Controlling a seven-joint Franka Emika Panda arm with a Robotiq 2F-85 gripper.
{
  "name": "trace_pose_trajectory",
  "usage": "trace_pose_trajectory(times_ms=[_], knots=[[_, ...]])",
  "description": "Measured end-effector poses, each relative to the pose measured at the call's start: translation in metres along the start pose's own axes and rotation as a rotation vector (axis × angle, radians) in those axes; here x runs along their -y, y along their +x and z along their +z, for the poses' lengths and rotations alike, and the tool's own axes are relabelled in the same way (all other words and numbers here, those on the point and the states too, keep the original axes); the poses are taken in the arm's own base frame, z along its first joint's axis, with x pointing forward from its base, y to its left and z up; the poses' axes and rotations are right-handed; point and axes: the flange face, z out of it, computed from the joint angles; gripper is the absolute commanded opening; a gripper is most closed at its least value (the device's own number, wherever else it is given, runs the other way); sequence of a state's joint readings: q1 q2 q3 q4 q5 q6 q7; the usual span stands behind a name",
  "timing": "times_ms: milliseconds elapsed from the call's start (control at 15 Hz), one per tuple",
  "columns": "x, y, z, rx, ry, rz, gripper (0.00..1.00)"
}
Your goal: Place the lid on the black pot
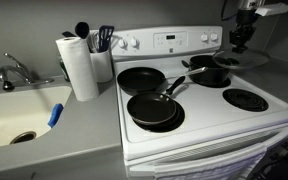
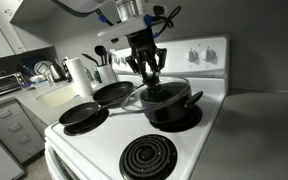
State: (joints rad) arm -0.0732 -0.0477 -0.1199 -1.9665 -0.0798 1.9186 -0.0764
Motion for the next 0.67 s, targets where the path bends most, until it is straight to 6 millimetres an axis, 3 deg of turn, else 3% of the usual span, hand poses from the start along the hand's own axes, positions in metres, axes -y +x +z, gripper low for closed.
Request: trace_pose_trajectory(times_ms=[667], knots=[[-0.023,0.063,0.002,-0.035,-0.006,-0.063,0.13]])
